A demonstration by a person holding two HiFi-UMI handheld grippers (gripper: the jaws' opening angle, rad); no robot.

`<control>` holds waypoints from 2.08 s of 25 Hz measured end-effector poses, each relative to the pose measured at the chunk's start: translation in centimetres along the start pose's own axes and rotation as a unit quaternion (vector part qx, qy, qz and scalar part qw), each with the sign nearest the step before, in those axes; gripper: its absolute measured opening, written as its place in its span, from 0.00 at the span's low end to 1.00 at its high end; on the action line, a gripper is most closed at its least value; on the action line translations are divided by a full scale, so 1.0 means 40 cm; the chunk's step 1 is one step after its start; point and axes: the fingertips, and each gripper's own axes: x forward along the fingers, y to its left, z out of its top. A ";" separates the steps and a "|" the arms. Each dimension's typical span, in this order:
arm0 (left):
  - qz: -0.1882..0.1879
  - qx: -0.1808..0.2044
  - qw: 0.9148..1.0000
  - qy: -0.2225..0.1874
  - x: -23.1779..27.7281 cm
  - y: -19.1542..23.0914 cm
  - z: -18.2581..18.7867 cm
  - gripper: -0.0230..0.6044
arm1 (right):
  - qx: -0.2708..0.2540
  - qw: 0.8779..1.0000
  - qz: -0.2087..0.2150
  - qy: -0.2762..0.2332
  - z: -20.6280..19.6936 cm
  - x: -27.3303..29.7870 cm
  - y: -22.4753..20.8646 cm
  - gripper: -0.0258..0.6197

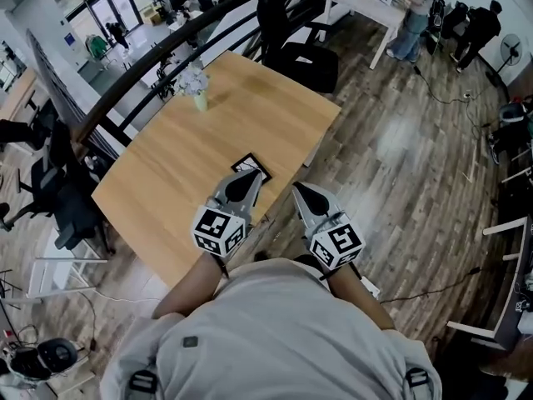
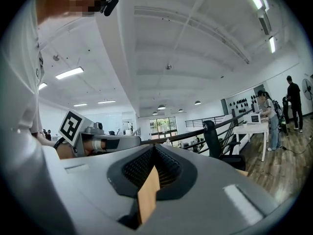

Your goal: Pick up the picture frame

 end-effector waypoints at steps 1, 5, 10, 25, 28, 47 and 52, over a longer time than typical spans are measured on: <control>0.007 -0.002 1.000 0.001 -0.002 0.014 -0.002 0.04 | 0.001 1.000 0.007 0.002 -0.002 0.017 -0.003 0.05; 0.051 -0.011 0.999 0.001 -0.012 0.068 -0.002 0.04 | 0.005 0.999 0.050 0.017 -0.011 0.082 -0.002 0.05; 0.114 -0.023 0.993 0.000 -0.016 0.138 0.000 0.04 | 0.004 0.992 0.120 0.032 -0.010 0.177 -0.006 0.05; 0.249 -0.053 0.967 -0.006 0.156 0.180 -0.020 0.04 | 0.007 0.966 0.249 0.066 -0.013 0.275 -0.225 0.05; 0.265 -0.067 0.962 -0.007 0.182 0.174 -0.039 0.04 | 0.013 0.962 0.261 0.078 -0.029 0.275 -0.266 0.05; 0.268 -0.121 0.955 0.023 0.264 0.339 -0.156 0.04 | 0.060 0.951 0.261 0.158 -0.169 0.429 -0.374 0.05; 0.258 -0.148 0.954 0.047 0.246 0.400 -0.226 0.04 | 0.067 0.944 0.261 0.189 -0.233 0.504 -0.349 0.05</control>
